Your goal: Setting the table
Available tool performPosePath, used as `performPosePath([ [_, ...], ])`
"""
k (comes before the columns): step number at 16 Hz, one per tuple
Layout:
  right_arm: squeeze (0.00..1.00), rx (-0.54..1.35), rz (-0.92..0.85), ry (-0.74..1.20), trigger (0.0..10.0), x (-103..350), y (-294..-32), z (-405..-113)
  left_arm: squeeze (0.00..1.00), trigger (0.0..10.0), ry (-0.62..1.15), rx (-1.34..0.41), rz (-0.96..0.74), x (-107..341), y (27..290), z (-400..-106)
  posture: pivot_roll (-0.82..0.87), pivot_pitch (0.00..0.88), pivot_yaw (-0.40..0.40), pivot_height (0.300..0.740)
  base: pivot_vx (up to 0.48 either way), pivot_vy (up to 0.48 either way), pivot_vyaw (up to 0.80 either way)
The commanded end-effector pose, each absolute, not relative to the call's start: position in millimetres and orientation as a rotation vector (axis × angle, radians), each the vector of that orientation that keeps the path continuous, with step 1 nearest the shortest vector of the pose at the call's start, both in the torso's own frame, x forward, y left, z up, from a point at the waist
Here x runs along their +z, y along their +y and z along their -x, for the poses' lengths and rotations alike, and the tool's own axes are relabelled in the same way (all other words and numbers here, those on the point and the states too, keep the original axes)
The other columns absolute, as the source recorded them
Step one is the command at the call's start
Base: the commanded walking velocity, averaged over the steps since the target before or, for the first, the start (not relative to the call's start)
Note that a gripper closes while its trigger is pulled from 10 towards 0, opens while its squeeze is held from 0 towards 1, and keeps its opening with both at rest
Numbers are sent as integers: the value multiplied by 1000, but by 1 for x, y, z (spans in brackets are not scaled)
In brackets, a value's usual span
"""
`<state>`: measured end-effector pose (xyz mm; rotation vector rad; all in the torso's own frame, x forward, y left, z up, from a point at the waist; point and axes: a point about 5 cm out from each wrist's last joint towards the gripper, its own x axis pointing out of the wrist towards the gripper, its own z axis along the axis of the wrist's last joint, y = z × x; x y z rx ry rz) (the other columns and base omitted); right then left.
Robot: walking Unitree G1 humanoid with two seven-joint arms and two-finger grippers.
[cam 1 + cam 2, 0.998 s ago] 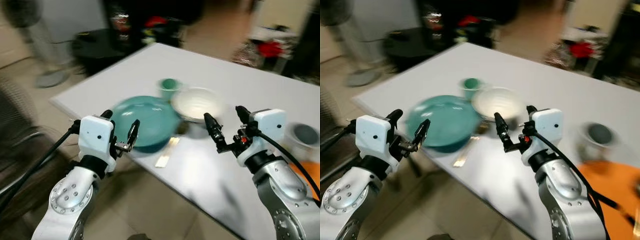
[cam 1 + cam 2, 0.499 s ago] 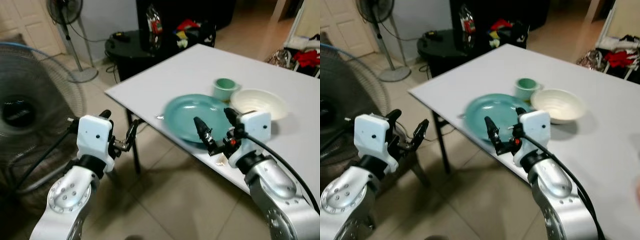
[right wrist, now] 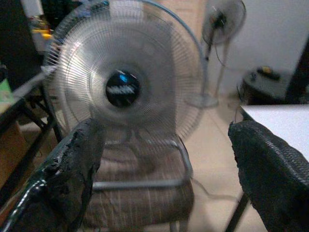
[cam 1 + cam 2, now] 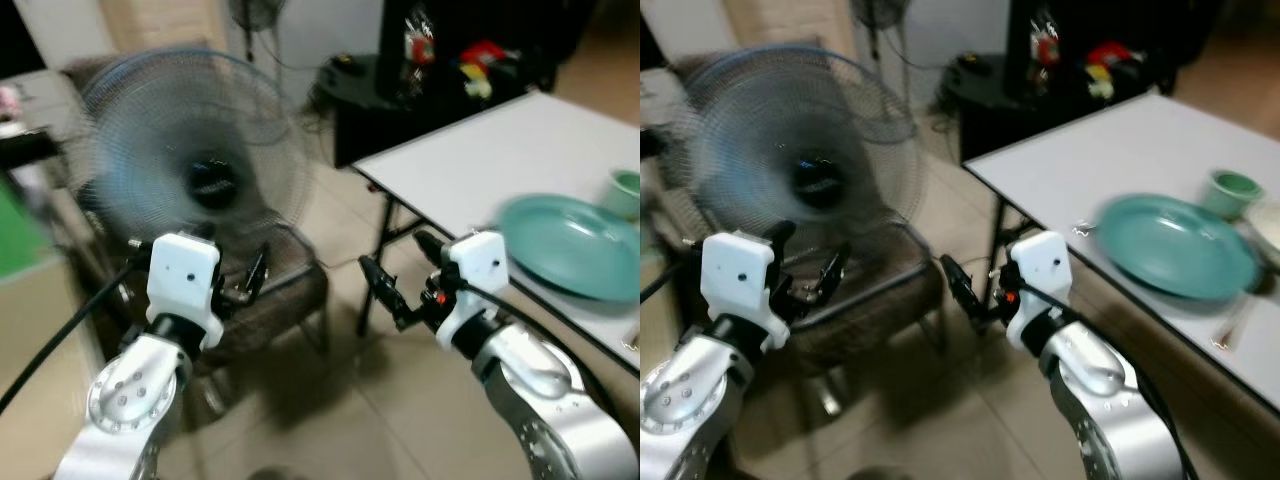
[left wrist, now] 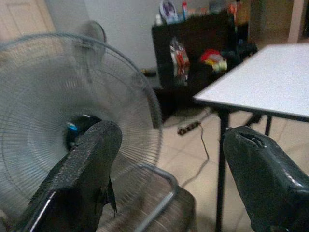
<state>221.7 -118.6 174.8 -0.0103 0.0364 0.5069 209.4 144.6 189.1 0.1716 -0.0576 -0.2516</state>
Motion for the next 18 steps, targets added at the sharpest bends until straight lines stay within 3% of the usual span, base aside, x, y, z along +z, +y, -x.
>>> performPosePath([
  [1,1000,525,-2,25,10000,177,-117,-221,0,10000,-38,-232,-190,186,148,-208,67,0,23,740,0,-480,800],
  [9,1000,536,-51,40,10000,172,-116,-220,0,10000,-28,-221,-171,186,151,-206,81,0,24,740,0,-420,800],
  [18,1000,501,-100,43,10000,169,-116,-223,0,10000,-32,-216,-165,188,156,-207,89,0,23,740,0,480,800],
])
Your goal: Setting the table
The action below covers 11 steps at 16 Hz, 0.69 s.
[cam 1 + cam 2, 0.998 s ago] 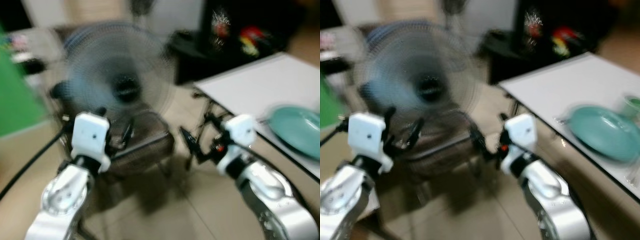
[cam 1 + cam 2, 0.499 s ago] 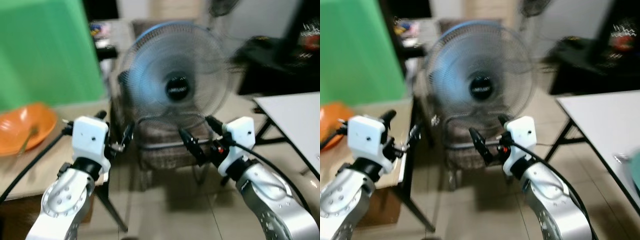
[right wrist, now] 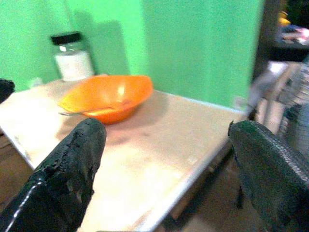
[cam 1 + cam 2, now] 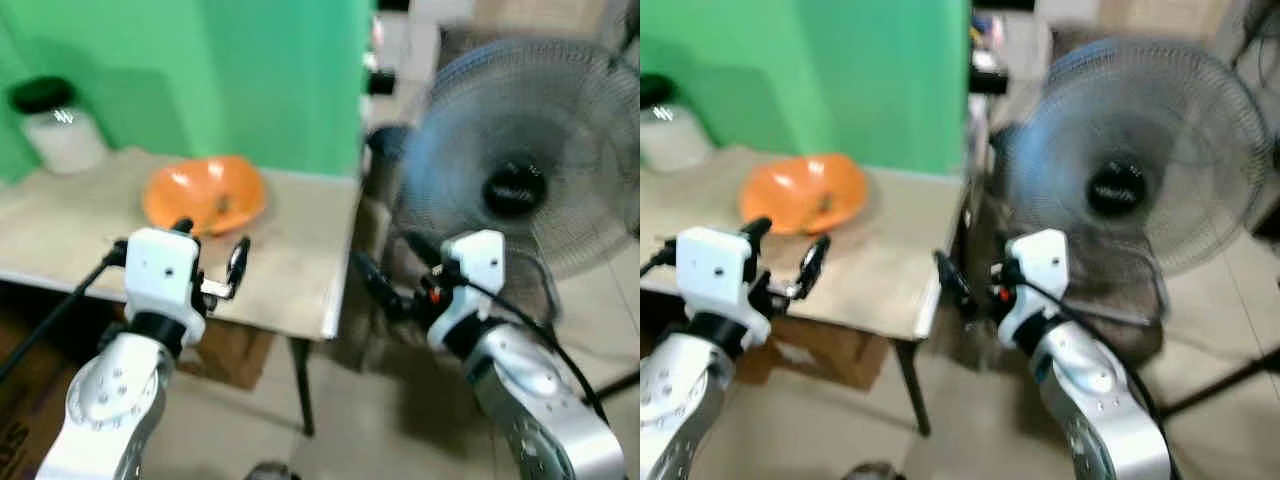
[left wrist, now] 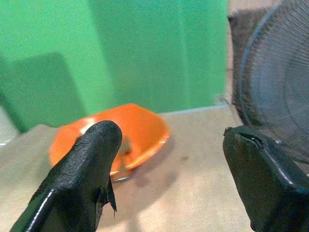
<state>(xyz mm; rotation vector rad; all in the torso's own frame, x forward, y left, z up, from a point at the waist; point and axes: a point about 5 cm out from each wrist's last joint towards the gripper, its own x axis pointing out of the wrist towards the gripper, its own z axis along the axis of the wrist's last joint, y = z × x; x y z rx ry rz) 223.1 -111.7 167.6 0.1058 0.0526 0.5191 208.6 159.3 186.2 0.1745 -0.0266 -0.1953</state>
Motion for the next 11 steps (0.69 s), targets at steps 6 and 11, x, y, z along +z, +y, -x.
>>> performPosePath([
  [6,1000,512,-112,38,10000,169,-113,-227,0,10000,-35,-216,-175,189,157,-207,104,0,17,740,0,480,800],
  [11,592,462,-155,54,10000,169,-115,-235,0,10000,-40,-188,-202,190,160,-210,101,0,18,740,0,-192,245],
])
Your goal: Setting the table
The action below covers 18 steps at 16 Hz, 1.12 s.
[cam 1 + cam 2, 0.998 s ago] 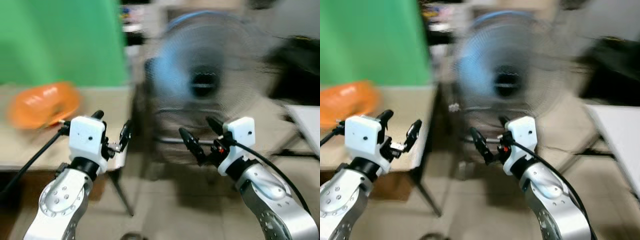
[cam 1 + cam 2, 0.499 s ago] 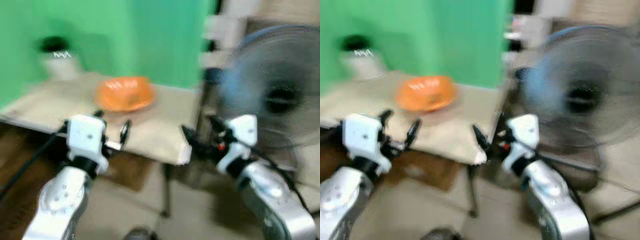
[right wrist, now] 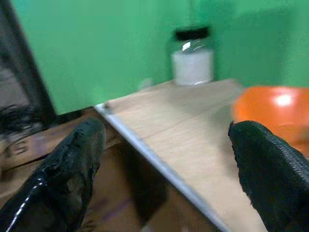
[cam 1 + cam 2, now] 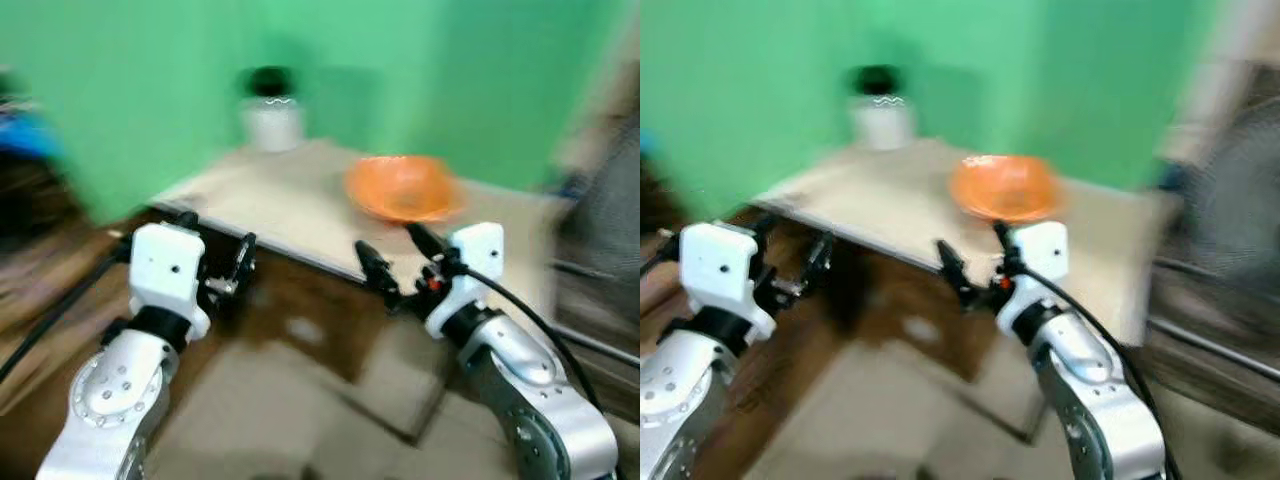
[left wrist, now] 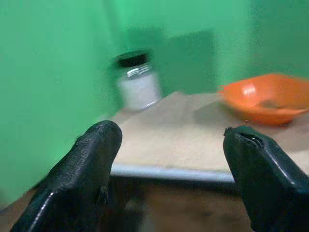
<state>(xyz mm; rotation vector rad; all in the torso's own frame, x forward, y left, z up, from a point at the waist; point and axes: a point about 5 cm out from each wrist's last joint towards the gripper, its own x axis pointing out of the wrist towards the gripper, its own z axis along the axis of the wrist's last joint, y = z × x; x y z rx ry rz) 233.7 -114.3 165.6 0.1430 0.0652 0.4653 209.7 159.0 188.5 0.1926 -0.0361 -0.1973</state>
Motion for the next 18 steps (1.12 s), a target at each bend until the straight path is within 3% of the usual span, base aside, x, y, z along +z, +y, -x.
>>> performPosePath([
  [1,0,442,-154,62,10000,168,-116,-237,0,10000,-26,-176,-176,187,161,-209,100,0,18,740,0,0,0],
  [7,0,405,-127,84,10000,165,-111,-250,0,10000,3,-206,-166,177,154,-213,85,0,18,740,0,0,0],
  [10,0,403,-119,104,10000,164,-107,-259,0,10000,-3,-213,-163,178,155,-214,91,0,14,740,295,0,0],
  [14,0,406,-128,109,10000,164,-102,-269,0,10000,1,-227,-167,176,154,-213,95,0,13,740,343,0,-641],
  [18,0,440,-124,97,10000,168,-94,-275,0,10000,1,-234,-170,176,154,-212,99,0,9,740,346,0,0],
])
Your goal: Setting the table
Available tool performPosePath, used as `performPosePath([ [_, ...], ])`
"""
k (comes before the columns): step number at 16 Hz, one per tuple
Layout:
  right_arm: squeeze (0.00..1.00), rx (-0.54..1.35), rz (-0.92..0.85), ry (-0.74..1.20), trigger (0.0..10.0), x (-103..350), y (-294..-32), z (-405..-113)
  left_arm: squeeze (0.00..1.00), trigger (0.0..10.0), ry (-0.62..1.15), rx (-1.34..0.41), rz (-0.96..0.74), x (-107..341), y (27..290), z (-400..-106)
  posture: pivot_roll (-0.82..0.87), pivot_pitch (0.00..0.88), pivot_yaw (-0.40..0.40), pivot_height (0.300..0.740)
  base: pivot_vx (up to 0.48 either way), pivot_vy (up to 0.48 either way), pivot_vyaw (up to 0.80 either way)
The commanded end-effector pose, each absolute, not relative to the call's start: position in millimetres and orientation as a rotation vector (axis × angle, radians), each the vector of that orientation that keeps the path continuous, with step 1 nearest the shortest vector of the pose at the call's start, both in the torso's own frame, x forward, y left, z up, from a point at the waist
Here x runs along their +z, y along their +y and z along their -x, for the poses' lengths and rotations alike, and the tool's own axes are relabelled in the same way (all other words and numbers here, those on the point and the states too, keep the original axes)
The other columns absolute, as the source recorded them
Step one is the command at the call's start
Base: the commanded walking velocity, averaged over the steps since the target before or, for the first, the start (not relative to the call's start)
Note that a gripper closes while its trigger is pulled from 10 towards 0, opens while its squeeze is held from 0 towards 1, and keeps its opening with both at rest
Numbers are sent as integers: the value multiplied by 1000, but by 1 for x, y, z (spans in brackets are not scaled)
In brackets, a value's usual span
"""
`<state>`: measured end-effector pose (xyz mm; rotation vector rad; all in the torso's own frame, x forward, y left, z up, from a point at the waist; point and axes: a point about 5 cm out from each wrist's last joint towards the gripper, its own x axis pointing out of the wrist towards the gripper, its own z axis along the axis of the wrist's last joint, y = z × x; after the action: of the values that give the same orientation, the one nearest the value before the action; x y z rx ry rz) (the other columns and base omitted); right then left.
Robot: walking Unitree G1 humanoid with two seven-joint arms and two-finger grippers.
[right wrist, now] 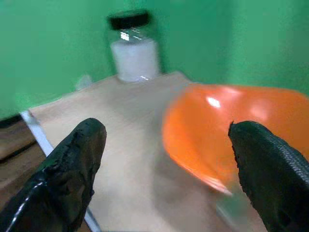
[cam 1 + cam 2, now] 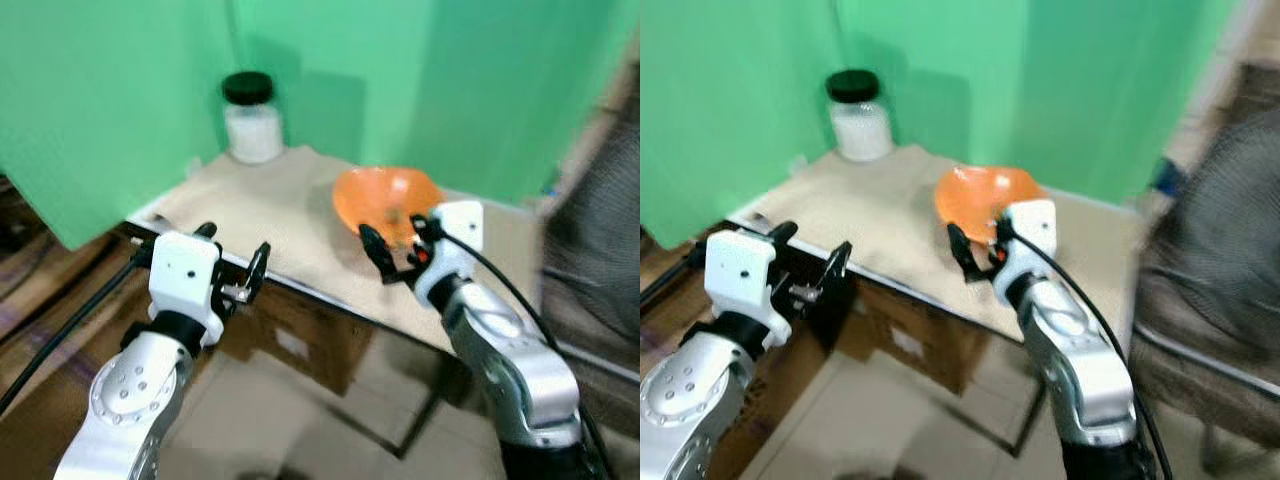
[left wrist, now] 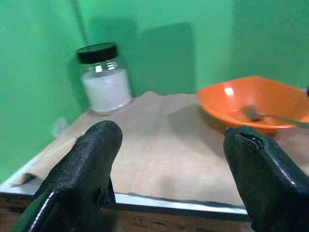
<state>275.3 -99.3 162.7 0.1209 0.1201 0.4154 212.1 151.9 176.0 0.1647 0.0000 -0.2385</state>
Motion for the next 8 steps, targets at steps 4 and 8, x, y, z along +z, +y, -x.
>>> performPosePath([
  [4,0,428,-56,137,10000,177,-91,-293,0,10000,11,-265,-182,174,152,-209,100,0,2,740,150,0,0],
  [8,0,468,9,255,10000,179,-81,-315,0,10000,28,-342,-206,171,150,-209,96,0,-3,740,0,0,0],
])
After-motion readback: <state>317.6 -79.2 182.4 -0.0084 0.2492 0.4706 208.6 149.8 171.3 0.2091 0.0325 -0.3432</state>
